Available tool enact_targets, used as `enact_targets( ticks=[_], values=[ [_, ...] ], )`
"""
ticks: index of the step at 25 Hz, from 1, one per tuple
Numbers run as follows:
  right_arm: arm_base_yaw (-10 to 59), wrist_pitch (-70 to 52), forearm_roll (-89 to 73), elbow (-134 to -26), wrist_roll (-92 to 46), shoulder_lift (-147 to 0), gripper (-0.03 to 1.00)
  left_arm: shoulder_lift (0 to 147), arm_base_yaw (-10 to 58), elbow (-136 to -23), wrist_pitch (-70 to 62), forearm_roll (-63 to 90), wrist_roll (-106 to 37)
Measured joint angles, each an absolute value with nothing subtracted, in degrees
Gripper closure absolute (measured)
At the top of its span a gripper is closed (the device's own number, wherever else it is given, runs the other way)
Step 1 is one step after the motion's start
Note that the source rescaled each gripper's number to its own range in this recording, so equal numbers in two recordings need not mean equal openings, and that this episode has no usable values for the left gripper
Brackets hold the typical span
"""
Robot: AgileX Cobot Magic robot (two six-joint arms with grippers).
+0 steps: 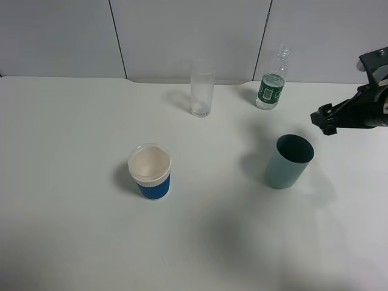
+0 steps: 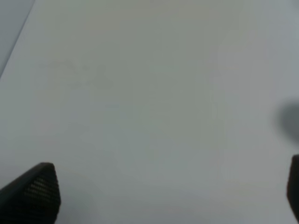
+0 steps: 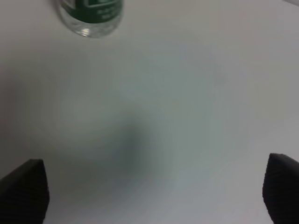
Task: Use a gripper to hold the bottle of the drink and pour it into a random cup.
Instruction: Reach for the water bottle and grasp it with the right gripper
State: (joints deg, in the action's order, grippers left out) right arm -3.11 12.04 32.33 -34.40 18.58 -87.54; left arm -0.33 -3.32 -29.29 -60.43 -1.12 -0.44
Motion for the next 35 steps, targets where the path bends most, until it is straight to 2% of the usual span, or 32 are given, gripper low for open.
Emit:
enact_targets(
  ticks=[4,23,35],
  values=[
    [-3.11,17.23,32.38,-35.17,17.43,-93.59,-0.03,-0.33,-3.32,-29.29,-60.43,-1.12,-0.44],
    [-3.11,23.91,31.56,-47.15,7.9,-106.84,-0.03,-0.33,-3.32,-29.29,-60.43,-1.12,-0.44],
    [-3.83,42.22,26.46,-48.1,-0.32,-113.32,-0.03,-0.33,-3.32,-29.29,-60.43,-1.12,-0.44]
  ],
)
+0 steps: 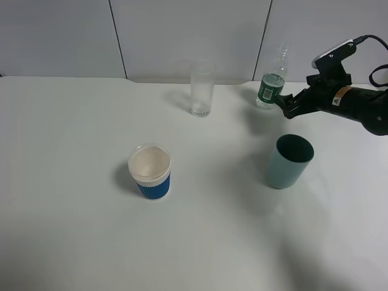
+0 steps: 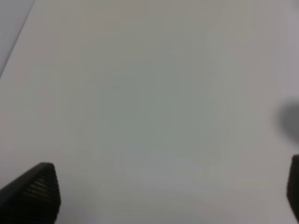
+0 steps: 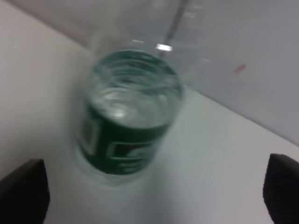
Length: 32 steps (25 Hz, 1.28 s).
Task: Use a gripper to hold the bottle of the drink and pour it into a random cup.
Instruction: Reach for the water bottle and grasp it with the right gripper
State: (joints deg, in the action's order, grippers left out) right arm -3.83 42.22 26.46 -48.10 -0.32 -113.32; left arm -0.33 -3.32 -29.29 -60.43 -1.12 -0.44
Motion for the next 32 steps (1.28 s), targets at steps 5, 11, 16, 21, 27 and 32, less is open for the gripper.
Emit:
enact_targets(
  ticks=[5,11,16,21,27,32],
  values=[
    [-5.36,44.13,23.46,-48.1,-0.52,-113.71,-0.03,-0.33,-3.32,-29.29,-60.43,-1.12,-0.44],
    [-6.02,49.89,24.96,-48.17,-0.52,-115.22,-0.03,-0.33,-3.32,-29.29,-60.43,-1.06,-0.44],
    [-6.09,53.08,27.6,-48.17,-0.52,-118.01,-0.03,-0.33,-3.32,-29.29,-60.43,-1.06,-0.44],
    [-7.29,57.73,27.72,-48.19,3.06,-120.44,-0.03,-0.33,-3.32,-29.29,-60.43,-1.06,-0.44],
    [-9.7,60.3,27.4,-49.71,7.37,-122.02,-0.03,-0.33,-3.32,-29.29,-60.43,-1.06,-0.44],
    [-9.79,60.38,29.59,-53.8,9.58,-125.58,-0.03,-0.33,-3.32,-29.29,-60.43,-1.06,-0.44]
  ],
)
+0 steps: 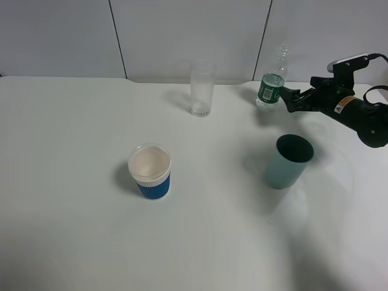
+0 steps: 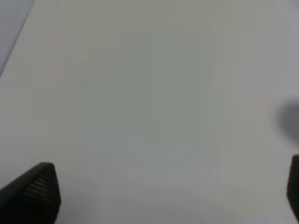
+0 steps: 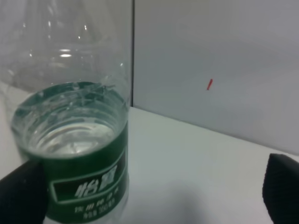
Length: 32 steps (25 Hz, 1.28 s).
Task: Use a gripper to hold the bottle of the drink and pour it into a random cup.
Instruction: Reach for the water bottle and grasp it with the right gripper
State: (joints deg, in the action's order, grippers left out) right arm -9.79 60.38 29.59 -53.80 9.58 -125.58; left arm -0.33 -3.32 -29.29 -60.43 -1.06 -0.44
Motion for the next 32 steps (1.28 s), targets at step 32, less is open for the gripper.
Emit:
enact_targets(
  ticks=[32],
  values=[
    [-5.88,54.41,46.01,-71.97,19.96,-134.65,-0.03,-0.33,-3.32,-29.29,-60.43,-1.06,-0.44]
  ],
)
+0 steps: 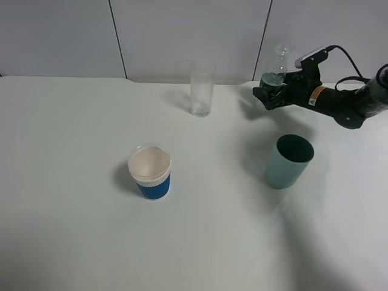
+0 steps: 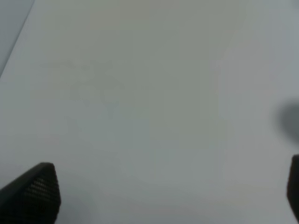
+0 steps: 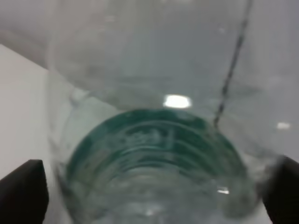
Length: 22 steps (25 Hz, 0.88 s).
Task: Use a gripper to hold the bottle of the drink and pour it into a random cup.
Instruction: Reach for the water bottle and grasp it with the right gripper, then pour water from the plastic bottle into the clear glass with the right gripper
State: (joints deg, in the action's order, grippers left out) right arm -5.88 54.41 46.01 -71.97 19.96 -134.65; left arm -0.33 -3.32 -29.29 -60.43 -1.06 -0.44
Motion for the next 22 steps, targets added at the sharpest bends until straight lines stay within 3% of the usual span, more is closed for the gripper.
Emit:
enact_targets(
  ticks=[2,3,5,7,8,22],
  values=[
    [-5.45,54.3,46.42,-72.09,20.08,-134.72,0.03,-0.33,-3.32,-29.29,-60.43,-1.06,-0.44],
    [-5.35,54.3,46.56,-72.09,20.08,-134.72,0.13,-0.33,-3.32,-29.29,-60.43,-1.06,-0.44],
    [-5.36,54.48,46.56,-72.09,20.08,-134.72,0.44,-0.33,-3.32,-29.29,-60.43,-1.06,-0.44],
    [-5.36,54.59,46.6,-72.14,20.18,-134.72,0.9,-0.33,-3.32,-29.29,-60.43,-1.06,-0.44],
    [-5.36,54.59,46.6,-72.14,20.23,-134.72,0.97,-0.33,-3.32,-29.29,-60.43,-1.06,-0.44],
    [-5.23,53.7,48.02,-72.27,22.56,-133.74,0.97,-0.33,-3.32,-29.29,-60.43,-1.06,-0.44]
  ],
)
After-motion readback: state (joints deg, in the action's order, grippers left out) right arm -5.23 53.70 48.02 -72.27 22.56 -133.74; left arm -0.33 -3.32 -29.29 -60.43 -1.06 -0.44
